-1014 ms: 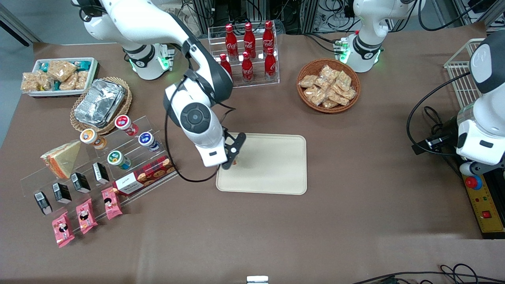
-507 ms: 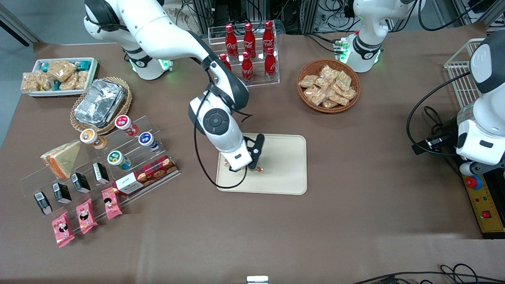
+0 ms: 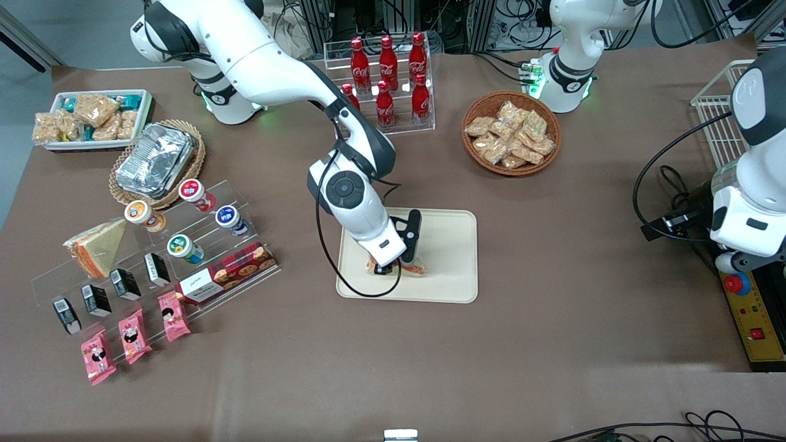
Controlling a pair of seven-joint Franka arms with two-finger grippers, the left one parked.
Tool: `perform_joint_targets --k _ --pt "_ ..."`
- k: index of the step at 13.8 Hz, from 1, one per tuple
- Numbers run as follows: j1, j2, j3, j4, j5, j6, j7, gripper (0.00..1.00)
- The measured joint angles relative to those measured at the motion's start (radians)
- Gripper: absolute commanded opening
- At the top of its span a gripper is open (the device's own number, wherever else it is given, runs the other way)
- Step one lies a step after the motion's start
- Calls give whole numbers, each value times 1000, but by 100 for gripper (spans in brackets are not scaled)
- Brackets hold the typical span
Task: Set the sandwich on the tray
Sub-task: 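Lower the sandwich onto the tray and open the right gripper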
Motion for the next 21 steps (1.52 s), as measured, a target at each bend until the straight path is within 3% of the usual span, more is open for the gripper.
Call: perform_joint_targets --k 9,12,14,16,17,21 --pt "-38 82 6 1 4 182 -32 19" --pt "-35 90 16 1 70 195 -32 20" --pt "-33 92 18 2 80 199 -32 23" --pt "-32 96 20 7 81 201 -32 55" --pt "-32 100 20 12 81 203 -32 100" --pt "-31 113 22 16 82 226 -32 100"
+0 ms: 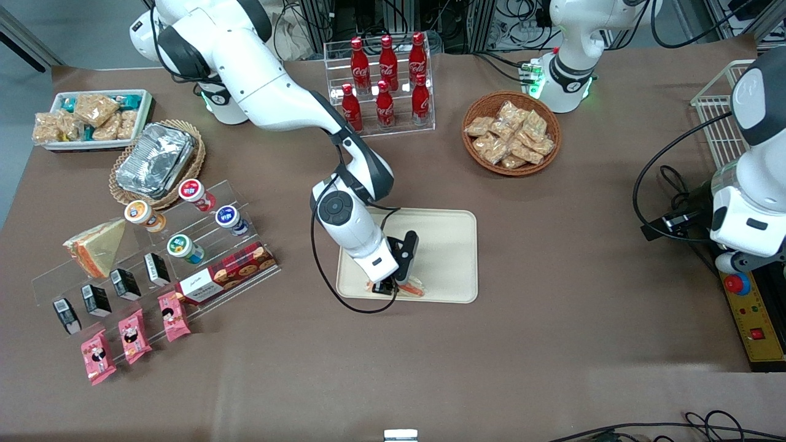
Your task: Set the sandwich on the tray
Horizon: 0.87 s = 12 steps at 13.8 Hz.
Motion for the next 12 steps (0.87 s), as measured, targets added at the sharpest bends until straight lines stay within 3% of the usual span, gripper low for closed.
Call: perform_joint_targets --k 7,12 --pt "-10 -18 -1 25 39 -11 0 100" --pt "-103 -176 -8 44 112 -338 1 100"
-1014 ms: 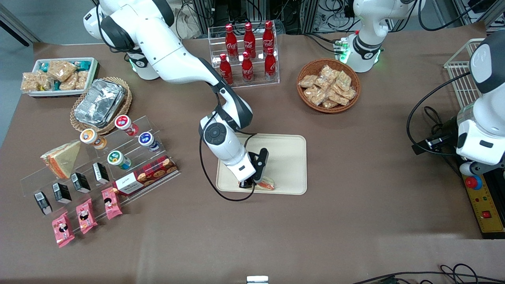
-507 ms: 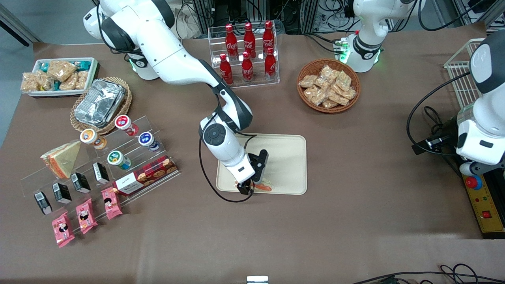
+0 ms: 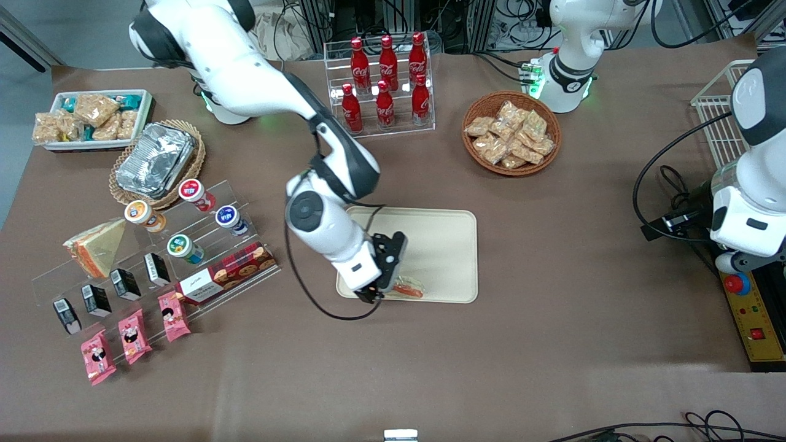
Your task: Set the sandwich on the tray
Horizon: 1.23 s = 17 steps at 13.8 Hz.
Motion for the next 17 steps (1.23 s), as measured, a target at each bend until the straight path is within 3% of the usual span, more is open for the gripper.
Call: perform_joint_targets --k 6,8,12,17 --pt "-244 -168 -10 1 22 -338 6 100" --pt "-277 -211 -61 0 6 -440 73 100" --pt "-354 -325 -126 -1 -118 -622 317 100" --pt "-513 -424 -131 -9 -265 -667 413 100"
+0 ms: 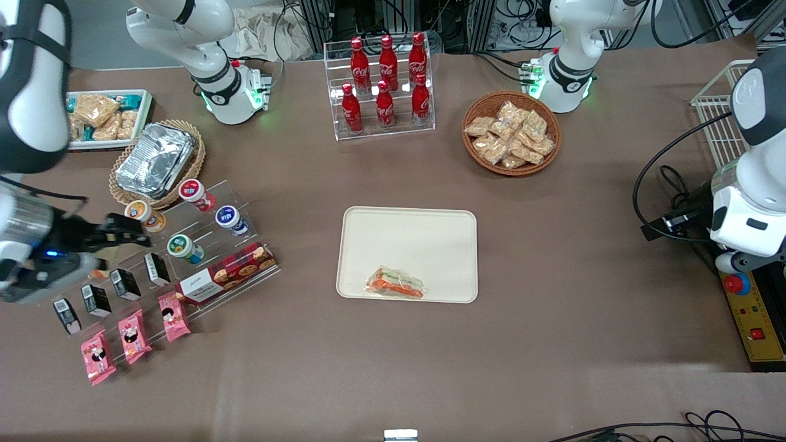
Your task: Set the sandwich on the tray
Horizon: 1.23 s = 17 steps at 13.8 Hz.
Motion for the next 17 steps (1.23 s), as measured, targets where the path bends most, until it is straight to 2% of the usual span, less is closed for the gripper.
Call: perform_joint_targets --k 2,4,9,12,17 --pt "-23 -51 -1 -26 -85 -5 100 100" --pt "-29 -129 1 -89 -124 -15 182 100" --pt "-53 -311 18 -266 -156 -17 258 100" --pt "-129 -329 88 -287 -157 -13 261 100" --pt "-142 -316 94 -283 -158 3 268 100"
